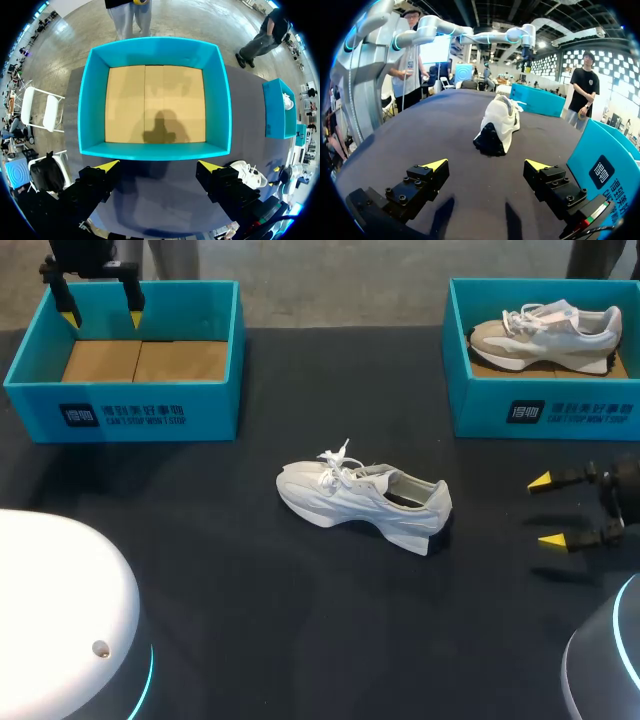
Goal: Take the shoe out of the shoebox, open the shoe tongue, remove and reinsert the insole, then place the shoe into the shoebox
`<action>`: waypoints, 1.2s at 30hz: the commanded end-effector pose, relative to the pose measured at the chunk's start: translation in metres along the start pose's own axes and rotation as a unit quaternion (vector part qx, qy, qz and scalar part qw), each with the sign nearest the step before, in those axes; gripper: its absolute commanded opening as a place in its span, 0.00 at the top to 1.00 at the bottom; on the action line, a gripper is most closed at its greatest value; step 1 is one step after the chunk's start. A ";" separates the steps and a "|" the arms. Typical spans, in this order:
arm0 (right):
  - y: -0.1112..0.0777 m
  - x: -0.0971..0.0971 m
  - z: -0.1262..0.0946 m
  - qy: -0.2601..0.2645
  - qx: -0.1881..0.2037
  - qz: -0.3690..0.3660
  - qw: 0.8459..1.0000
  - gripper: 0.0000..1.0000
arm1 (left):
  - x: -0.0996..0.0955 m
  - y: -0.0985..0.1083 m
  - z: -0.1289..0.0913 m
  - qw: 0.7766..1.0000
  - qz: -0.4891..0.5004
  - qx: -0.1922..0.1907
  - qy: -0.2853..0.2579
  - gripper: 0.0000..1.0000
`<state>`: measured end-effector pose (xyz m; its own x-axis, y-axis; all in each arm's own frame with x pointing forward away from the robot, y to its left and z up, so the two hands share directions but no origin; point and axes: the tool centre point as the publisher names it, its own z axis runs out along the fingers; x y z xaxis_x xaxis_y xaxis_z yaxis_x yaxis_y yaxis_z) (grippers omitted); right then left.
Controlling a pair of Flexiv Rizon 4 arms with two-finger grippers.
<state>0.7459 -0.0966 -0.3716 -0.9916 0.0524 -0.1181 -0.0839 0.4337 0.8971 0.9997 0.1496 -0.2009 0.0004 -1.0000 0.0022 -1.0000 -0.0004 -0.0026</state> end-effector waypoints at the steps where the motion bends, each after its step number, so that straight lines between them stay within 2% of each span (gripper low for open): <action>1: 0.001 0.000 0.001 0.000 0.002 0.000 1.000 0.00 | 0.000 0.000 0.000 1.000 0.000 -0.001 0.000 0.00; 28: 0.001 0.000 0.001 0.000 0.002 0.000 1.000 0.00 | 0.000 0.000 0.000 1.000 0.000 -0.001 0.000 0.00; 36: 0.013 0.004 0.028 -0.057 0.045 0.038 0.997 0.00 | 0.000 0.000 0.000 1.000 0.000 -0.001 0.000 0.00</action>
<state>0.7519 -0.0827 -0.3754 -0.9886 0.1231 -0.0862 -0.0206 0.4573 0.8891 0.9997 0.1497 -0.2009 0.0004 -1.0000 0.0022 -1.0000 -0.0004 -0.0026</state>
